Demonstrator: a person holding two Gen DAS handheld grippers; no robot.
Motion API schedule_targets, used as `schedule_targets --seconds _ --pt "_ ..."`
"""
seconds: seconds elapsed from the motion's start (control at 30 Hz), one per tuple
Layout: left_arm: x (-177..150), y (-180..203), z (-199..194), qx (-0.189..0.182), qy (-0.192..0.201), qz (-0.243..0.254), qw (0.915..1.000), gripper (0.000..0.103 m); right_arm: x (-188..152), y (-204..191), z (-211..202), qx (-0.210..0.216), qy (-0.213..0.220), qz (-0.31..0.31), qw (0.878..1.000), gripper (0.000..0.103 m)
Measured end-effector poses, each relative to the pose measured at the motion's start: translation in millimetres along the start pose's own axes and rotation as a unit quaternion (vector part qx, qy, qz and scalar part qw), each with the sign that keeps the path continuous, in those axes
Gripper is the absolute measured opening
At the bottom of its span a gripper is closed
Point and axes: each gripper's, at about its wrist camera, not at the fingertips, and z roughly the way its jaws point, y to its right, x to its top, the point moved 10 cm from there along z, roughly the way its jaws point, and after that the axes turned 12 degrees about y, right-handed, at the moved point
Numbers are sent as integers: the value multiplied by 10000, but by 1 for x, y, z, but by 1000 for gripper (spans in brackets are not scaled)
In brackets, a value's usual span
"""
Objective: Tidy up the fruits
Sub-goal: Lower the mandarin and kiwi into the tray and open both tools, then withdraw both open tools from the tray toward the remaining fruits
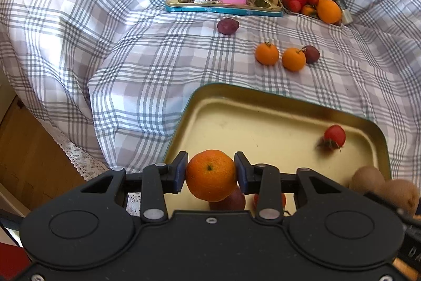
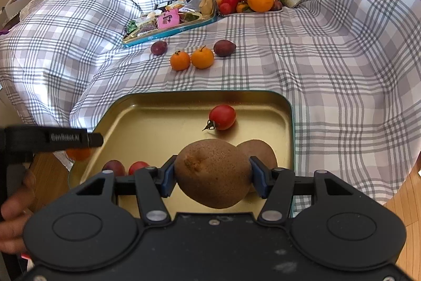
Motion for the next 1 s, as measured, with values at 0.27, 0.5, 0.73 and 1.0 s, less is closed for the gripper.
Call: schedule_targets --seconds 0.27,0.5,0.73,1.0 --pt "5 10 0 -195 58 30 9998 47 -3 -3 3 20 -71 -53 10000 60" --pt "7 12 -6 -143 154 83 9997 47 -6 -1 5 31 -168 -33 9998 60" --pt "-7 9 -11 44 92 59 9999 47 -4 3 4 -9 -45 99 9999 62" --pt "-24 14 -18 141 49 263 9995 47 0 7 0 -150 85 -58 9998 62"
